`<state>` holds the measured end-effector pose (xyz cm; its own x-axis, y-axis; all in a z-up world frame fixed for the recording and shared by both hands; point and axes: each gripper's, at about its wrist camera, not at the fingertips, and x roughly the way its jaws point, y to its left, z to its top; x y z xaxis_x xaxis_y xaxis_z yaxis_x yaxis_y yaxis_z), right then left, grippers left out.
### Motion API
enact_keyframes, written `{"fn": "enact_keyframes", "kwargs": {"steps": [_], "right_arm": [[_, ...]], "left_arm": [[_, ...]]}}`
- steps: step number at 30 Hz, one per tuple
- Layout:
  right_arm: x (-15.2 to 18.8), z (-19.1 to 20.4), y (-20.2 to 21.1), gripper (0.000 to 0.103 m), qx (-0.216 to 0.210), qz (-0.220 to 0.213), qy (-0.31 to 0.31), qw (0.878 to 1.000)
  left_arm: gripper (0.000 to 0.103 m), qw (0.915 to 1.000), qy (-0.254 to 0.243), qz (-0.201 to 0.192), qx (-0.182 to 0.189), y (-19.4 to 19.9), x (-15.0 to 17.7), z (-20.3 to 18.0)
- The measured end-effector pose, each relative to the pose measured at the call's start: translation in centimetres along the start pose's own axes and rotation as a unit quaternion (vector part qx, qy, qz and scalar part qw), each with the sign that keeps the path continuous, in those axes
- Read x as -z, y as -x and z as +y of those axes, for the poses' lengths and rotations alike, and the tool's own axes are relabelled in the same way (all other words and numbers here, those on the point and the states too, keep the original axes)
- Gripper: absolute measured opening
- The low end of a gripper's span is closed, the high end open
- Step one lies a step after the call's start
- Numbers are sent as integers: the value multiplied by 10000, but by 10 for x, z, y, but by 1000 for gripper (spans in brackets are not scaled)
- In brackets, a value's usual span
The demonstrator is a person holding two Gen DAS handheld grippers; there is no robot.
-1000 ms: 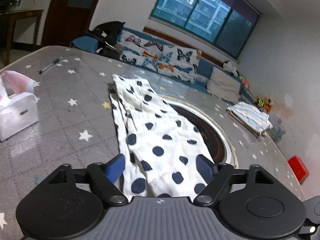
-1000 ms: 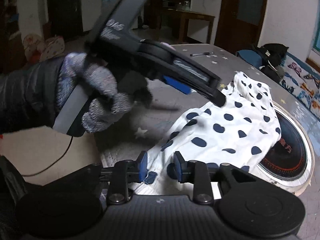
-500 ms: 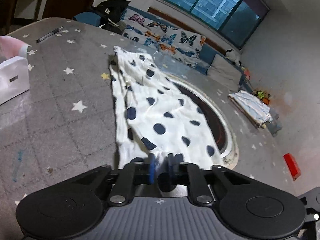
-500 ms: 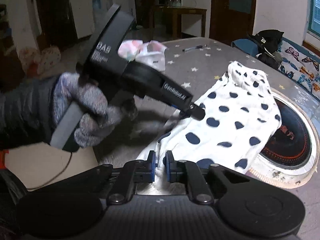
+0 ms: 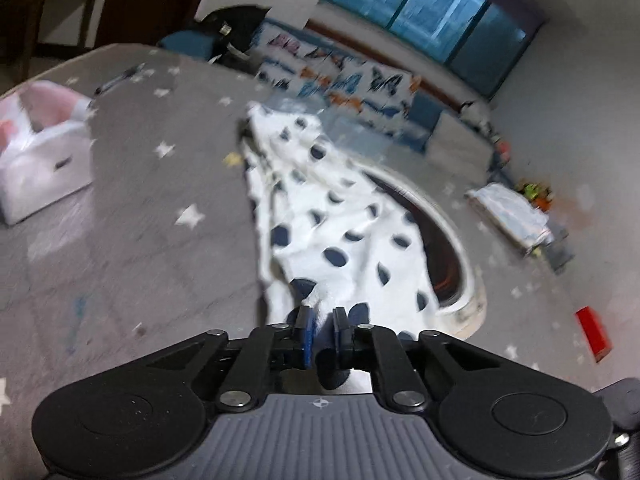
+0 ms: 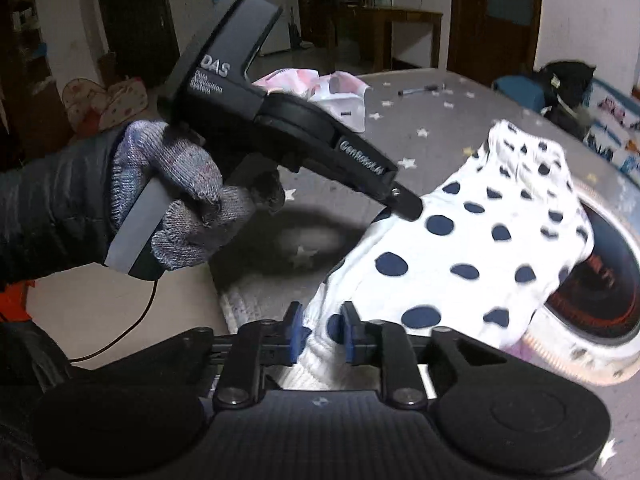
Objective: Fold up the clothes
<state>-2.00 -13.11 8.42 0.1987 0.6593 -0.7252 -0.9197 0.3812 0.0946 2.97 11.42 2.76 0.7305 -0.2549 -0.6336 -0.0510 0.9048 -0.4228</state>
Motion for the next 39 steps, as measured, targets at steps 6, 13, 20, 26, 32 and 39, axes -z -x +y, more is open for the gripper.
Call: {"fn": "enact_keyframes", "kwargs": {"steps": [6, 13, 20, 26, 32, 39], "right_arm": [[2, -21, 5, 22, 151, -90, -385, 9991], [18, -42, -10, 23, 310, 161, -787, 9963], [34, -46, -17, 27, 206, 293, -921, 9951], [37, -54, -21, 31, 36, 268, -976, 9949], [37, -56, -22, 35, -92, 276, -992, 9946], [37, -57, -23, 36, -142, 254, -1021, 9944]], "left_arm": [[19, 9990, -233, -369, -27, 17, -9, -10], [18, 9982, -484, -98, 332, -19, -19, -30], [17, 9986, -456, 103, -249, -57, -31, -13], [17, 9982, -304, -76, -514, -71, -58, 5], [20, 9971, -447, -127, -608, -93, -72, 4], [20, 9966, -376, -169, -708, -103, -77, 6]]}}
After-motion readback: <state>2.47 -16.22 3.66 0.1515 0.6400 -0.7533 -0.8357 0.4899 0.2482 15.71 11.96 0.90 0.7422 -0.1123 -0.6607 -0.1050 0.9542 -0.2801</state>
